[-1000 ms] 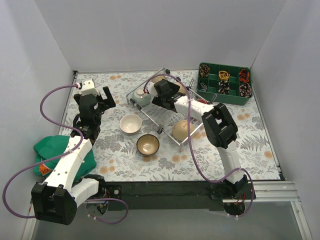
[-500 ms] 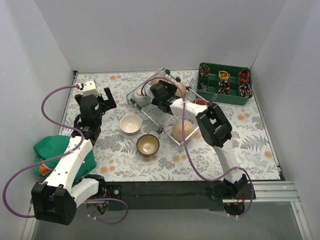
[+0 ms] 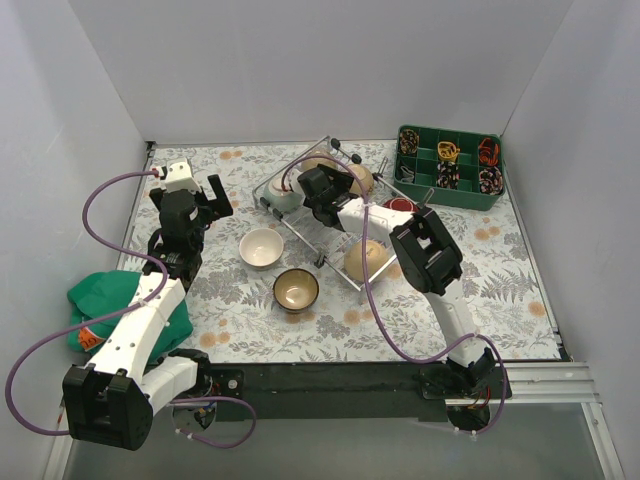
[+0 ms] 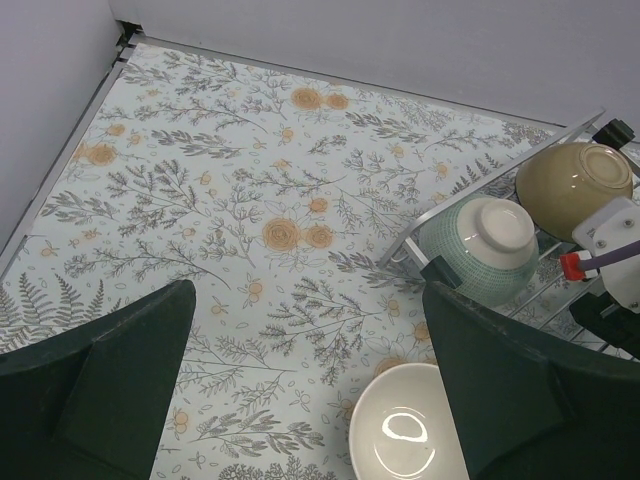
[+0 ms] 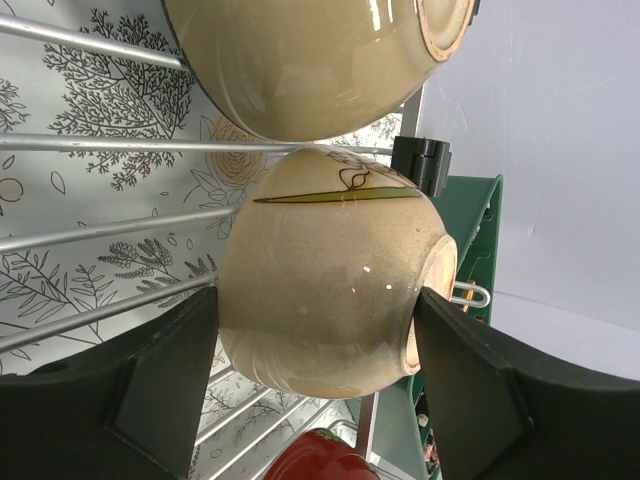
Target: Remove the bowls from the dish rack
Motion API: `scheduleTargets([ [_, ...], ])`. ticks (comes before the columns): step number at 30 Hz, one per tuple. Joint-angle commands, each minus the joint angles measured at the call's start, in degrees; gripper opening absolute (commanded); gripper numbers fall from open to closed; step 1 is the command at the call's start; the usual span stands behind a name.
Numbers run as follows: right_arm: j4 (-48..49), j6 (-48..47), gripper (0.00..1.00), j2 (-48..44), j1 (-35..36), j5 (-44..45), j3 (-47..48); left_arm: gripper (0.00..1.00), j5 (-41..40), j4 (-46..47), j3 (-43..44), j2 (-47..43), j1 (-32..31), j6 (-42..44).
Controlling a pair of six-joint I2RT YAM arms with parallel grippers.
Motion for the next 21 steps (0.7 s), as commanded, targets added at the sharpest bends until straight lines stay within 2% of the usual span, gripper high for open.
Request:
scheduleTargets([
  [1, -3.1, 3.66, 0.51, -3.74, -0.49, 0.95, -0.73, 0.98, 0.31, 0.6, -0.52, -1.72, -0.13, 0.66],
  [2, -3.1, 3.83, 0.45, -4.35, -0.23, 1.13, -0.73, 0.98, 0.49, 0.77, -0.69, -1.72, -0.13, 0.66],
  [5, -3.71, 4.8, 0.36, -6.9, 0.3, 1.05, -0.81, 0.98, 1.19, 0.86, -0.69, -1.81, -0.13, 0.75],
  [10, -4.77, 7.08, 0.25, -11.12, 0.83, -0.18, -2.04, 0.98, 2.16, 1.04, -0.96, -1.72, -0.13, 0.75],
  [13, -8.71, 10.33, 0.22, -12.35, 0.83, -1.76, -1.43, 0.98, 3.12, 1.04, -0.96, -1.72, -0.13, 0.75],
  [17, -13.2, 15.95, 0.13, -15.07, 0.74, -5.62, -0.37, 0.98, 4.53, 0.95, -1.13, -1.55, -0.13, 0.83],
  [21, -15.31, 21.31, 0.11, -17.36, 0.83, -10.1, -0.2, 0.98, 6.54, 0.95, -1.13, -1.19, -0.13, 0.75],
])
